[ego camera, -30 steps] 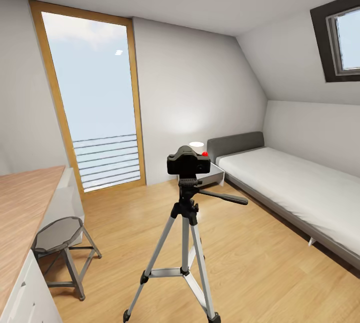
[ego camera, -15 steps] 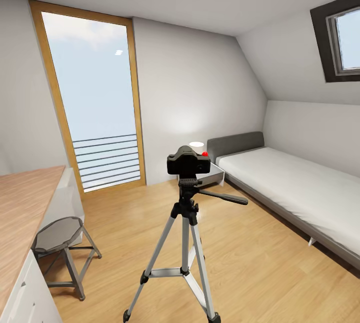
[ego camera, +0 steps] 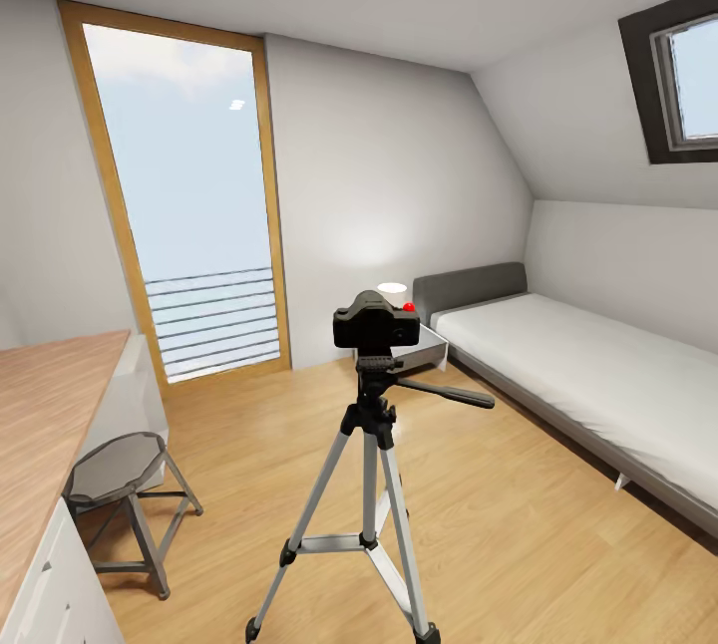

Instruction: Attach the digital camera to the camera tripod in the bedroom.

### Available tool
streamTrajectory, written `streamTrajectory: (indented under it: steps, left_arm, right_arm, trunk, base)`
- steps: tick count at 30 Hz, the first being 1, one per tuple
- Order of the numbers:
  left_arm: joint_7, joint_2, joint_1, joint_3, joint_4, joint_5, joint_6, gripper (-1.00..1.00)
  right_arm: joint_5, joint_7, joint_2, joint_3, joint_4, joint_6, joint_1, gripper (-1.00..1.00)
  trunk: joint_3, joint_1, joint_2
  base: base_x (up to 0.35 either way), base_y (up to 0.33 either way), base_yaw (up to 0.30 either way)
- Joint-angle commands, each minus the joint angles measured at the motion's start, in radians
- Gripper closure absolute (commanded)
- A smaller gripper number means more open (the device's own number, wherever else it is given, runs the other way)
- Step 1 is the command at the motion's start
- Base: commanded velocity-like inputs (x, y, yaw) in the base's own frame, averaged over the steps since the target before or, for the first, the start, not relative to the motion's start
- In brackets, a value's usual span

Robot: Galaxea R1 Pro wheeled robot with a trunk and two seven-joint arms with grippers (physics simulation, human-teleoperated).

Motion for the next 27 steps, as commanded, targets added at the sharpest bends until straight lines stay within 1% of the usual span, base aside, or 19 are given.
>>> streamTrajectory:
  steps: [1, 4, 5, 6, 11, 12, 15, 16, 17, 19, 20, 21, 22, 24, 25, 27]
  left_arm:
    - [-0.004, 0.000, 0.003, 0.008, -0.001, -0.010, 0.005, -1.00]
    - [-0.004, -0.001, 0.008, 0.008, -0.001, -0.010, 0.005, -1.00]
    - [-0.004, -0.005, 0.013, 0.007, -0.001, -0.010, 0.005, -1.00]
    - [-0.004, -0.006, 0.014, 0.007, -0.001, -0.010, 0.005, -1.00]
    - [-0.003, -0.008, 0.025, 0.007, -0.001, -0.010, 0.005, -1.00]
    - [-0.002, -0.013, 0.046, 0.008, -0.001, -0.010, 0.007, -1.00]
    - [0.001, -0.013, 0.057, 0.008, -0.001, -0.010, 0.007, -1.00]
    - [0.013, -0.014, 0.071, 0.008, -0.001, -0.010, 0.008, -1.00]
    - [0.053, -0.014, 0.105, 0.008, -0.001, -0.010, 0.008, -1.00]
    - [0.062, -0.014, 0.109, 0.008, -0.001, -0.010, 0.009, -1.00]
    - [0.075, -0.014, 0.119, 0.008, -0.001, -0.010, 0.011, -1.00]
    - [0.079, -0.014, 0.123, 0.009, -0.001, -0.010, 0.012, -1.00]
    - [0.087, -0.014, 0.135, 0.009, -0.001, -0.010, 0.027, -1.00]
    - [0.089, -0.014, 0.138, 0.008, -0.001, -0.010, 0.037, -1.00]
    - [0.090, -0.015, 0.141, 0.008, -0.001, -0.010, 0.048, -1.00]
    - [0.092, -0.016, 0.143, 0.008, -0.001, -0.010, 0.062, -1.00]
  right_arm:
    - [-0.010, 0.008, 0.000, 0.003, 0.000, -0.001, 0.001, -1.00]
    - [-0.011, 0.008, 0.000, 0.003, 0.007, -0.001, 0.001, -1.00]
    - [-0.010, 0.010, 0.000, 0.003, 0.045, -0.001, 0.001, -1.00]
    - [-0.010, 0.010, 0.000, 0.002, 0.055, -0.001, 0.001, -1.00]
    - [-0.010, 0.010, 0.000, 0.002, 0.078, 0.006, 0.001, -1.00]
    - [-0.010, 0.012, 0.000, 0.001, 0.099, 0.193, 0.001, -1.00]
    - [-0.011, 0.012, 0.000, 0.000, 0.100, 0.288, 0.001, -1.00]
    - [-0.011, 0.012, 0.001, -0.001, 0.101, 0.397, 0.001, -1.00]
    - [-0.012, 0.013, 0.004, -0.001, 0.101, 0.536, 0.001, -1.00]
    - [-0.012, 0.013, 0.004, -0.001, 0.101, 0.575, 0.001, -1.00]
    - [-0.012, 0.013, 0.005, -0.002, 0.102, 0.651, 0.001, -1.00]
    - [-0.012, 0.013, 0.006, -0.002, 0.102, 0.680, 0.001, -1.00]
    - [-0.012, 0.014, 0.008, -0.003, 0.101, 0.794, 0.001, -1.00]
    - [-0.012, 0.015, 0.010, -0.004, 0.101, 0.838, 0.001, -1.00]
    - [-0.012, 0.016, 0.015, -0.004, 0.101, 0.869, 0.001, -1.00]
    - [-0.011, 0.018, 0.026, -0.003, 0.100, 0.896, 0.001, -1.00]
  trunk:
    - [0.000, 0.000, 0.000]
    - [0.000, 0.000, 0.000]
    - [0.000, 0.000, 0.000]
    - [0.000, 0.000, 0.000]
    - [0.000, 0.000, 0.000]
    - [0.000, 0.000, 0.000]
    - [0.000, 0.000, 0.000]
    - [0.000, 0.000, 0.000]
    - [0.000, 0.000, 0.000]
    - [0.000, 0.000, 0.000]
    - [0.000, 0.000, 0.000]
    - [0.000, 0.000, 0.000]
    - [0.000, 0.000, 0.000]
    - [0.000, 0.000, 0.000]
    - [0.000, 0.000, 0.000]
    - [0.000, 0.000, 0.000]
  base:
    - [0.000, 0.000, 0.000]
    - [0.000, 0.000, 0.000]
    - [0.000, 0.000, 0.000]
    - [0.000, 0.000, 0.000]
    - [0.000, 0.000, 0.000]
    - [0.000, 0.000, 0.000]
    - [0.000, 0.000, 0.000]
    - [0.000, 0.000, 0.000]
    - [0.000, 0.000, 0.000]
    - [0.000, 0.000, 0.000]
    - [0.000, 0.000, 0.000]
    - [0.000, 0.000, 0.000]
    - [0.000, 0.000, 0.000]
    - [0.000, 0.000, 0.000]
    - [0.000, 0.000, 0.000]
    - [0.000, 0.000, 0.000]
